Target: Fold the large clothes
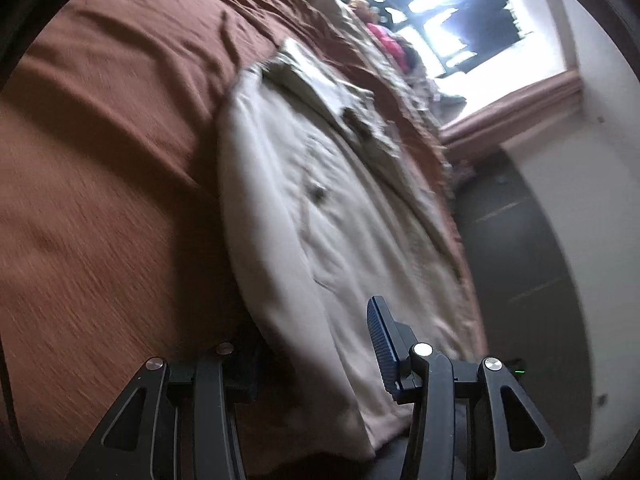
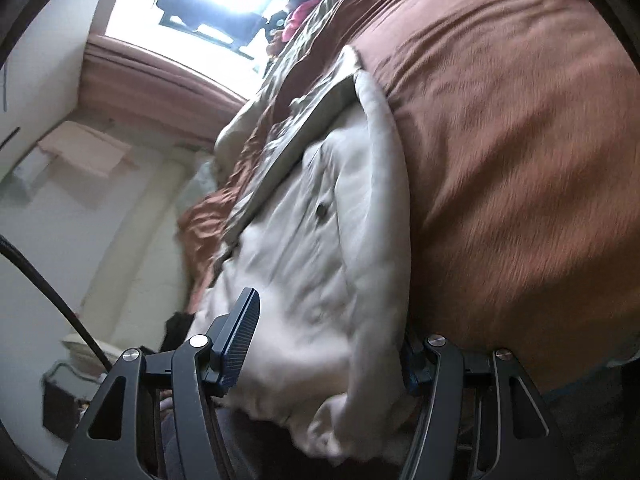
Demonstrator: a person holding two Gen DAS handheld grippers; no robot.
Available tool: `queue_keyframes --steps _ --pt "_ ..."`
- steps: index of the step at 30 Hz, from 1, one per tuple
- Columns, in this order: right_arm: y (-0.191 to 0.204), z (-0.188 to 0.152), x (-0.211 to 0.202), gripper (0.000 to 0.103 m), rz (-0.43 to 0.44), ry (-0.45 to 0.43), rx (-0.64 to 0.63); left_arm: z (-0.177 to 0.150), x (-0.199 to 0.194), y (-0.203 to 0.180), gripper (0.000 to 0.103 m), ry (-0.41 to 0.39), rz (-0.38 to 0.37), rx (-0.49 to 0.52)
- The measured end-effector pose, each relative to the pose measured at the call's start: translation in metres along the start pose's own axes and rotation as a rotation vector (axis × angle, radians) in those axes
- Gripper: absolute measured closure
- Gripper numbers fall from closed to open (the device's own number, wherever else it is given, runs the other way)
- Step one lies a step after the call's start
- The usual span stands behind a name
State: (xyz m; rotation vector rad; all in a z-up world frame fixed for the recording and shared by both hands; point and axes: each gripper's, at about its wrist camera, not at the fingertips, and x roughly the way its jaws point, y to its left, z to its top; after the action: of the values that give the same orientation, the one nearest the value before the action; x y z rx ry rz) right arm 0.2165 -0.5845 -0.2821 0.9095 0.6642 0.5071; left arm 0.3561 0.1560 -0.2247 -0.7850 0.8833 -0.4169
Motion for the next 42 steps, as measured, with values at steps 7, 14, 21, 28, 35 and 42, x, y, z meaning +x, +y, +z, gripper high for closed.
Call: queue_keyframes --steps 7,14,21,28,35,42 --pt "-0.004 -0.006 0.000 0.050 -0.022 0.002 0.018 -0.004 -0.004 -0.007 0.086 -0.045 0.009 -0.046" --pt "-0.002 0.001 -0.021 0.101 -0.121 -0.030 0.065 -0.003 -0.045 -0.028 0.094 -0.153 0.049 -0.035" --pt "0.056 0.012 -0.063 0.102 -0.035 -0.114 -0.025 -0.006 -0.087 -0.063 0.096 -0.235 0.000 0.007" --pt "0.103 0.000 -0.117 0.102 0.065 -0.167 -0.112 -0.028 -0.144 -0.093 0.096 -0.309 -0.030 0.055" --pt "0.109 -0.037 -0.171 0.102 0.143 -0.173 -0.164 -0.080 -0.204 -0.104 0.095 -0.364 -0.059 0.098" --pt "0.091 -0.057 -0.184 0.102 0.177 -0.159 -0.189 -0.121 -0.244 -0.107 0.096 -0.392 -0.072 0.126"
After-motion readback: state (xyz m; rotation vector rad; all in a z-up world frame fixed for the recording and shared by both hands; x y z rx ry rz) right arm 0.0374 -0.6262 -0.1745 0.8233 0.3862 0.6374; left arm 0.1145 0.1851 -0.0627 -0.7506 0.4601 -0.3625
